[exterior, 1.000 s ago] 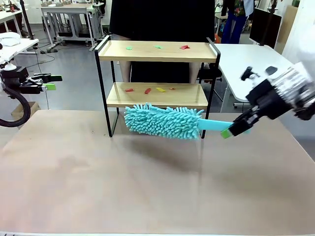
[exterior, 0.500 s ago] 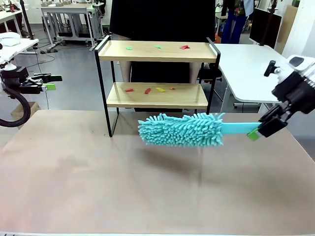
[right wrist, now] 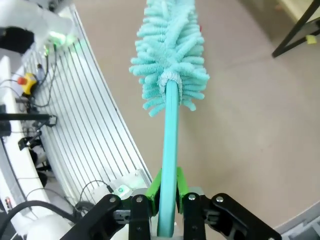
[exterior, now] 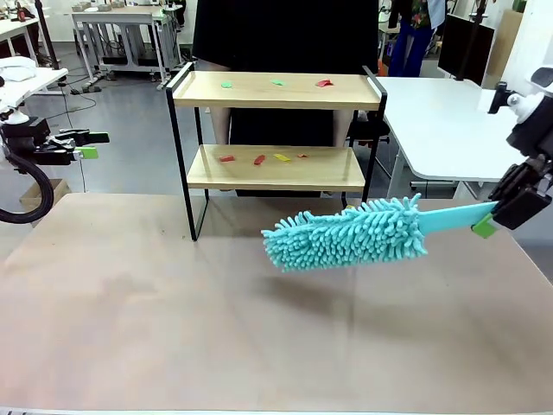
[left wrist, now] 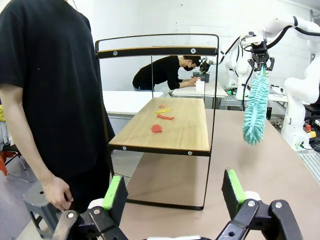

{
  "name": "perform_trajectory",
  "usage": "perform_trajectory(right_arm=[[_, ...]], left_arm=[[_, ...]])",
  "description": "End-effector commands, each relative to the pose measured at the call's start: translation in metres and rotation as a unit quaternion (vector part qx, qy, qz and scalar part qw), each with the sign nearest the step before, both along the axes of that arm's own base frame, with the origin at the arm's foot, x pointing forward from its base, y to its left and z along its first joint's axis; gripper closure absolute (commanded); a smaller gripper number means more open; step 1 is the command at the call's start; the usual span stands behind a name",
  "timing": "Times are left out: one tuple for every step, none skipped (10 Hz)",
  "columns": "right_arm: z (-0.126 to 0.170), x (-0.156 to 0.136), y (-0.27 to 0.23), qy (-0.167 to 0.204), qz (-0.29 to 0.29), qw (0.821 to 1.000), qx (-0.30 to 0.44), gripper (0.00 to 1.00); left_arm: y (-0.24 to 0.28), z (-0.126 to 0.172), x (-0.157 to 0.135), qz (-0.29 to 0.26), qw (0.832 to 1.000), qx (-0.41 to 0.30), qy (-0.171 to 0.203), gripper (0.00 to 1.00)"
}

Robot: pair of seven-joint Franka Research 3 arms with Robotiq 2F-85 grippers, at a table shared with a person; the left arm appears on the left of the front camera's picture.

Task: Clean the shelf.
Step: Clean the specific section of the Shelf indicated by the human with the Duster.

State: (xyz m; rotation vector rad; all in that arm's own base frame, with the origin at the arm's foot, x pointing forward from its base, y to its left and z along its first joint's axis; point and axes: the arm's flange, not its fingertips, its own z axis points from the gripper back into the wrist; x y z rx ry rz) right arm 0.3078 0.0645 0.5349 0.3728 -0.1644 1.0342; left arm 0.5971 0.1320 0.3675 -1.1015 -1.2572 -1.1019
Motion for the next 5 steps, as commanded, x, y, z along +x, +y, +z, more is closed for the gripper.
perform_trajectory(right_arm=[[-0.002,-0.007,0.002,0.000,0.013,1.000,-0.024,0.88],[-0.004,-0.011,0.002,-0.002,0.023,0.999,-0.037,0.88],[-0.005,-0.014,0.001,-0.005,0.035,0.999,-0.036,0.88],[-0.006,-0.018,-0.002,-0.010,0.040,0.999,-0.025,0.88],[-0.005,-0.007,0.004,0.001,0.020,0.999,-0.027,0.88]], left_arm=[[-0.001,0.002,-0.002,-0.001,1.000,0.001,-0.005,0.00],[-0.001,0.002,-0.002,-0.001,1.000,0.001,-0.005,0.00],[-0.001,0.002,-0.002,-0.001,1.000,0.001,-0.005,0.00],[-0.001,0.002,-0.002,-0.001,1.000,0.001,-0.005,0.00],[-0.001,0.002,-0.002,-0.001,1.000,0.001,-0.005,0.00]])
